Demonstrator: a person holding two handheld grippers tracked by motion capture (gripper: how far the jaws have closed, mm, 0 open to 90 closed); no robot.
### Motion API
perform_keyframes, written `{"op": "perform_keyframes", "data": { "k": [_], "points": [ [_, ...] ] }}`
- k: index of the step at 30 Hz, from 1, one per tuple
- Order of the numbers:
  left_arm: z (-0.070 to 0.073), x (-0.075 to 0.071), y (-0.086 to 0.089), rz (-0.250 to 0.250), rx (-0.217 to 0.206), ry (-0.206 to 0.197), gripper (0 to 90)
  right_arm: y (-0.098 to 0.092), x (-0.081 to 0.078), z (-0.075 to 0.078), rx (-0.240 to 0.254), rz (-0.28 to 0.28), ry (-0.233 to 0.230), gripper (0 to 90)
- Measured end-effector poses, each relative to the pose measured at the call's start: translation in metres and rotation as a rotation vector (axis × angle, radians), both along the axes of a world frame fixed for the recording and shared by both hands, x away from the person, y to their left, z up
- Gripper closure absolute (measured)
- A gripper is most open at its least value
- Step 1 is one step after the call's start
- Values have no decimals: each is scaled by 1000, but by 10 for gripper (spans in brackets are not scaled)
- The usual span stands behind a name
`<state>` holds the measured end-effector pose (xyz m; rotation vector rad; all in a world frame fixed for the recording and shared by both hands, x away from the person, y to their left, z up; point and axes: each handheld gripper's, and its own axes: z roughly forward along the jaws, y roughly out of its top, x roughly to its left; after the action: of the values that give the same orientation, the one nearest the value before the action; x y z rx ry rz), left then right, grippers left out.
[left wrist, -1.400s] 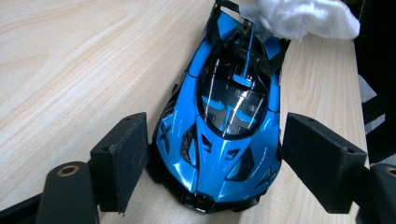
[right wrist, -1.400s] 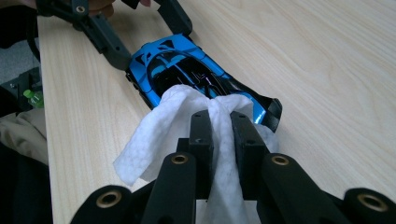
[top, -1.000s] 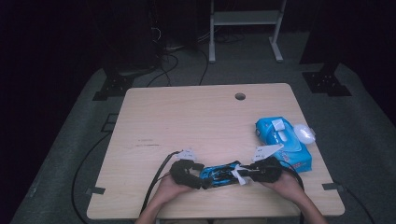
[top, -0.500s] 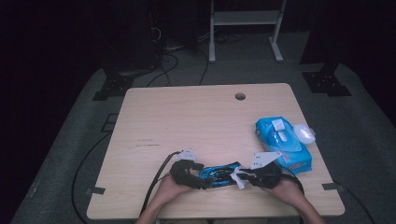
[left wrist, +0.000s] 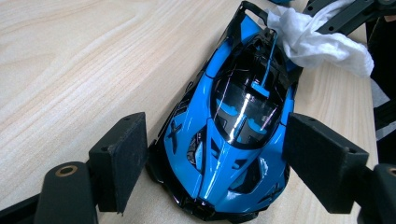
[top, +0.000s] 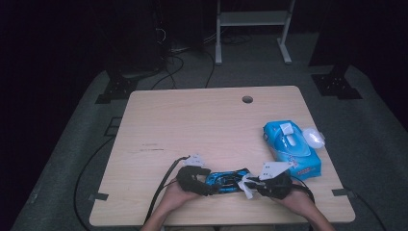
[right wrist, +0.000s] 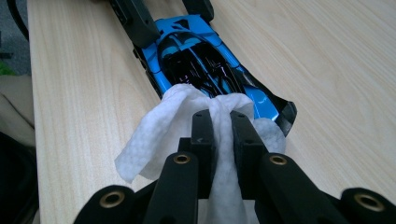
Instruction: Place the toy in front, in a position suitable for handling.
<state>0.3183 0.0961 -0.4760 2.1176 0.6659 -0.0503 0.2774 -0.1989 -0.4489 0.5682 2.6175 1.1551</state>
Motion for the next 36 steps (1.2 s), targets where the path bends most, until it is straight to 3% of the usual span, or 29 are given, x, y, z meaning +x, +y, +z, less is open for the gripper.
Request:
{"op": "perform_keyframes", "data": {
  "k": [8,16,32,36],
  "points": [
    [2,-3,-1,4,15,-13,219,-1,-8,-2,7,11,-26,816],
    [3,-6,-2,4,24,-10,224,0,-18,-2,-19,31,-73,819],
    [1,-5,-3,11,14,34,223,-1,-27,-5,-11,37,-112,821],
    [1,-3,-1,19,1,39,287,-1,-30,-5,-15,36,-125,821]
  ]
}}
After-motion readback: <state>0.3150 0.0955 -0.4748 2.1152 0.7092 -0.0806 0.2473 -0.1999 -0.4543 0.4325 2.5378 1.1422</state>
